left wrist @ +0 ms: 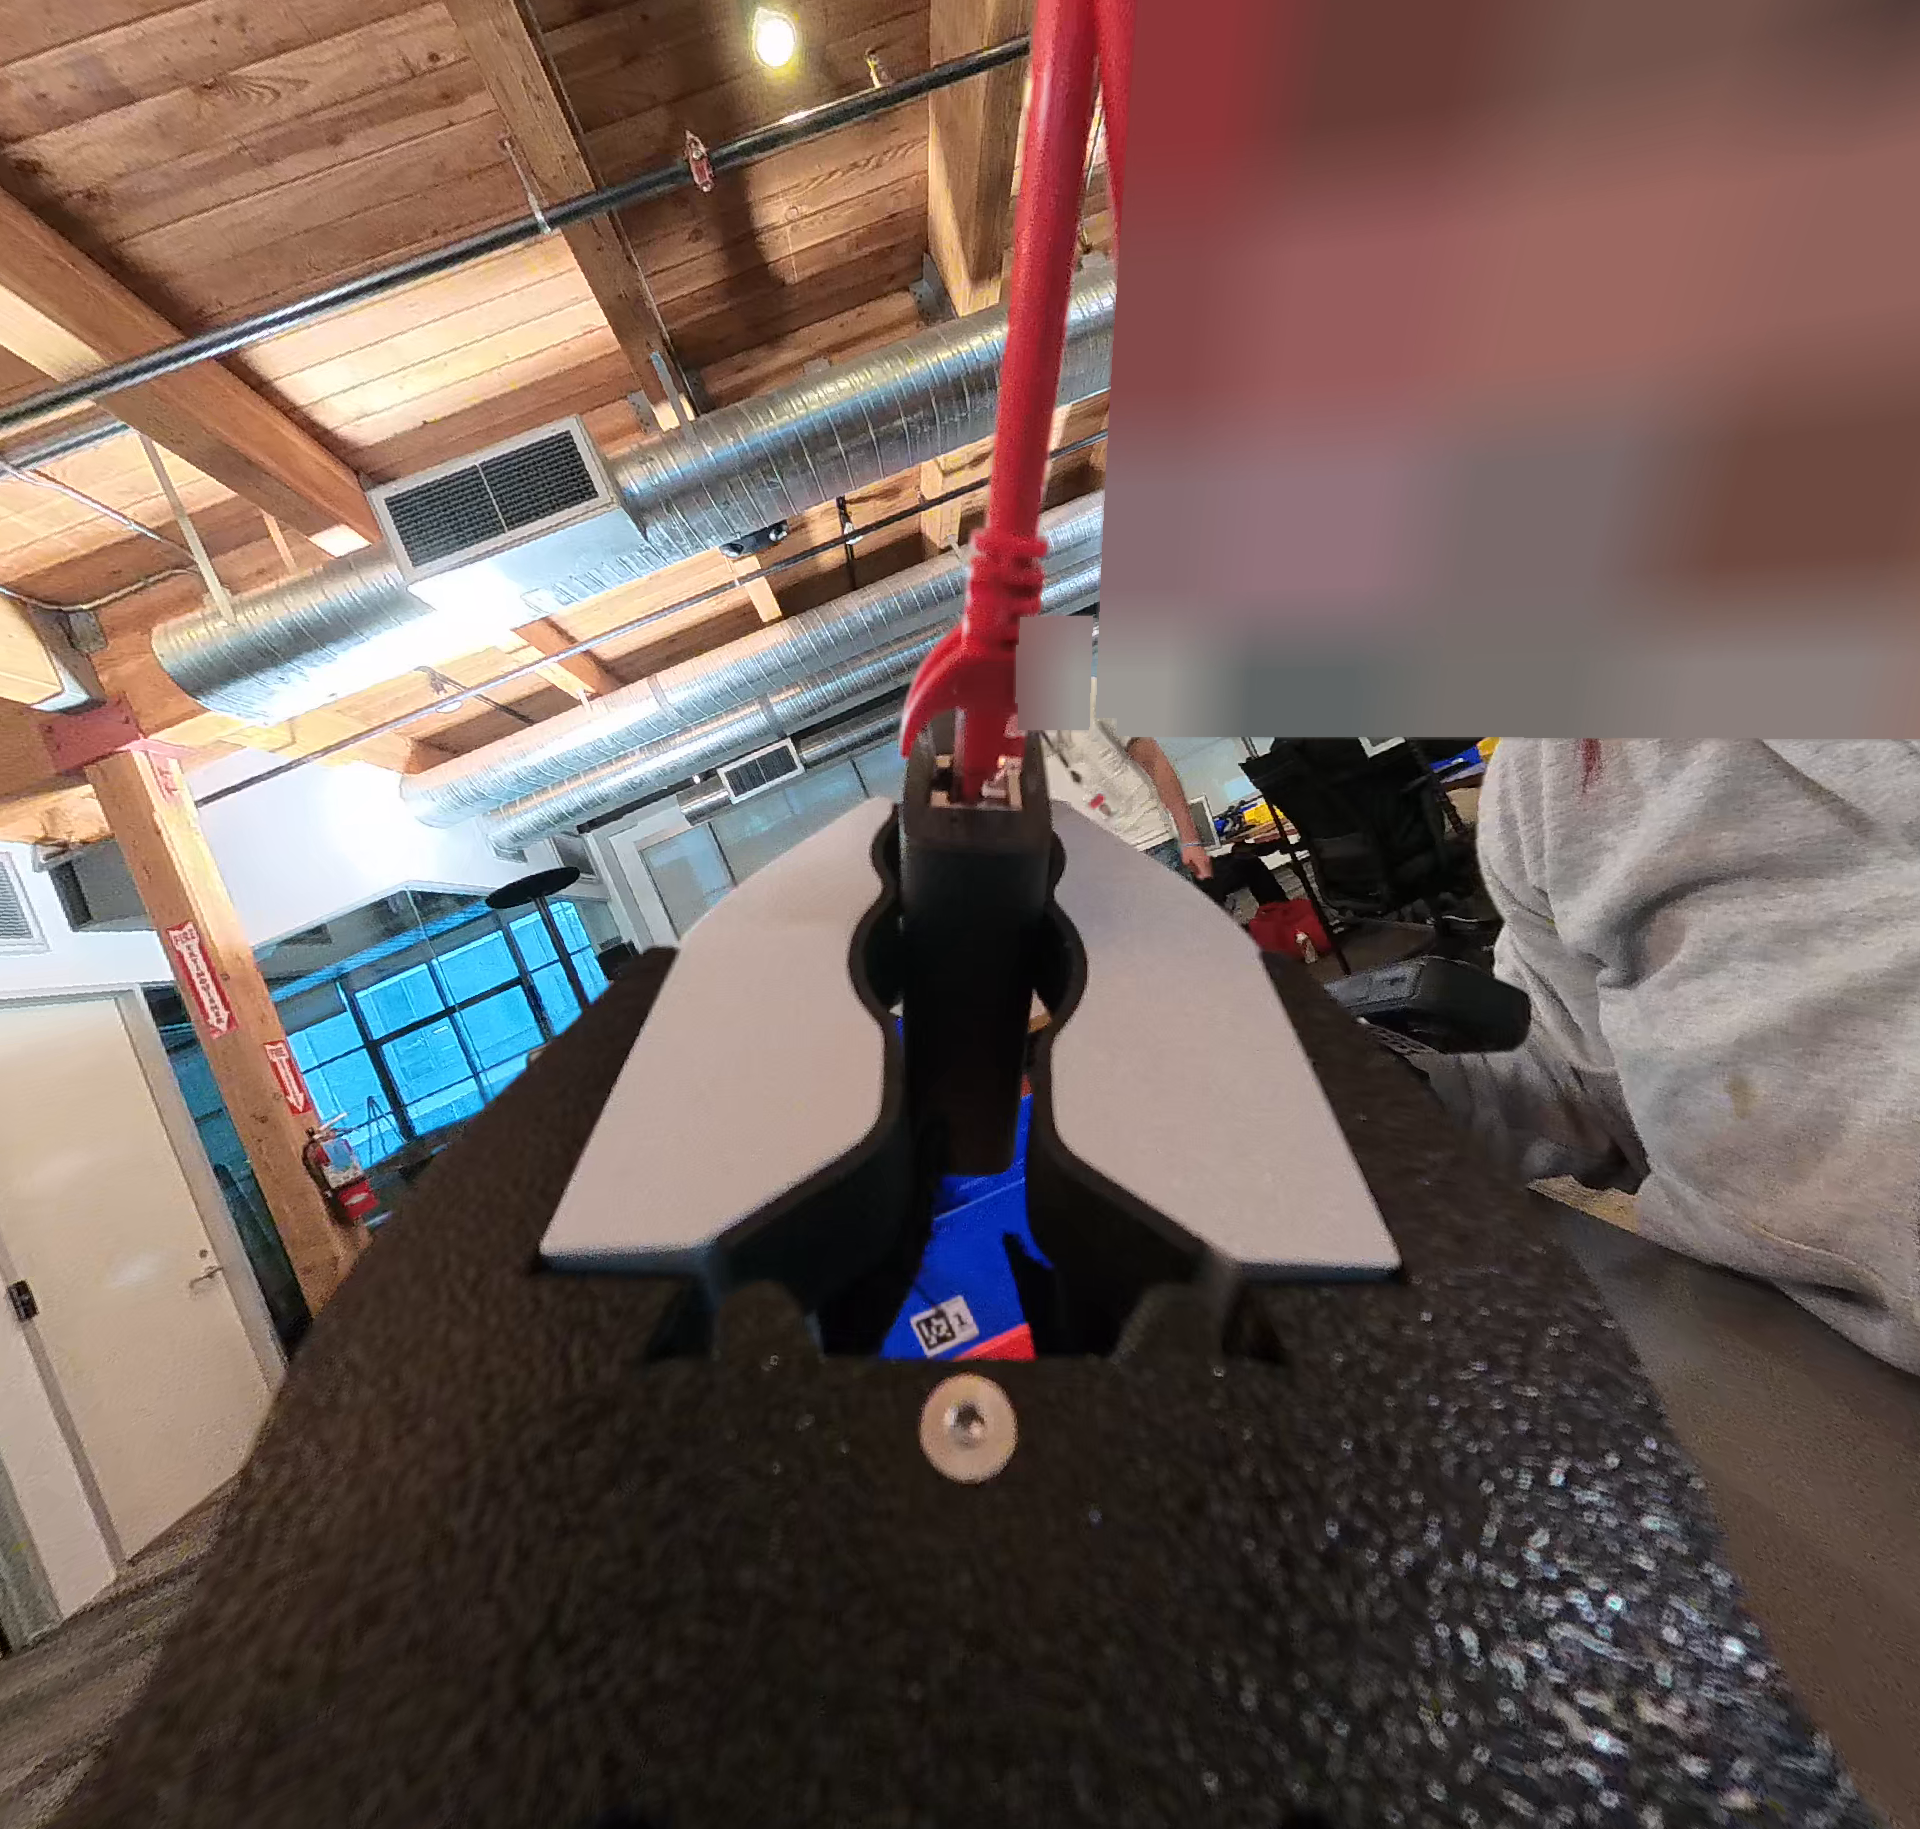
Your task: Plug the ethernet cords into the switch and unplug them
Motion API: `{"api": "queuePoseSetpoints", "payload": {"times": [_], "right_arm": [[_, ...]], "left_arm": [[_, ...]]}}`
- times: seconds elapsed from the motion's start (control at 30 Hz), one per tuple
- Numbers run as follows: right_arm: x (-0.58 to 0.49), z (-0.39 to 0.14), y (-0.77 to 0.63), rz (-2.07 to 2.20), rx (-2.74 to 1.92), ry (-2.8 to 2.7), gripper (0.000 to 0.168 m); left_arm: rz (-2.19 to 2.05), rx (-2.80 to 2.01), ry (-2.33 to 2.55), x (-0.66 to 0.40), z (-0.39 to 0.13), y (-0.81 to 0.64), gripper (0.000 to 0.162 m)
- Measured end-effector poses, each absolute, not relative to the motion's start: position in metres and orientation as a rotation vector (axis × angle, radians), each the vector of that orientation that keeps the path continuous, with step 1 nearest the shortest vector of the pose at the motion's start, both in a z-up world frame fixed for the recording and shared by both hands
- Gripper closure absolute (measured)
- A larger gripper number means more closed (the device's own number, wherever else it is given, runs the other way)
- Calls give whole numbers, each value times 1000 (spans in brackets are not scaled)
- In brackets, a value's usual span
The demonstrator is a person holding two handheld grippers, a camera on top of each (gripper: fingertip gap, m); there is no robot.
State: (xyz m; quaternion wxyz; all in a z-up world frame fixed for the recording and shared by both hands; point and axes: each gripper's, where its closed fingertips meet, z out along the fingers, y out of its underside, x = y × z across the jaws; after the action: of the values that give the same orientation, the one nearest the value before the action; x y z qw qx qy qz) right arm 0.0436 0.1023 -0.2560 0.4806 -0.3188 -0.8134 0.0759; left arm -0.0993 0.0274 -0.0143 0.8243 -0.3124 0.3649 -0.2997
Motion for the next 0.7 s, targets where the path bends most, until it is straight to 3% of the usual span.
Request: {"api": "queuePoseSetpoints", "payload": {"times": [0.17, 0.4, 0.7], "right_arm": [[45, -248, 105, 246, -858, -1929, 157], [39, -193, 126, 328, -967, -1667, 156], [15, -135, 142, 177, -781, -1487, 157]], "left_arm": [[-631, -694, 802, -90, -20, 34, 141], [-299, -743, 855, -69, -26, 40, 142], [168, -866, 1037, -21, -86, 49, 141]]}}
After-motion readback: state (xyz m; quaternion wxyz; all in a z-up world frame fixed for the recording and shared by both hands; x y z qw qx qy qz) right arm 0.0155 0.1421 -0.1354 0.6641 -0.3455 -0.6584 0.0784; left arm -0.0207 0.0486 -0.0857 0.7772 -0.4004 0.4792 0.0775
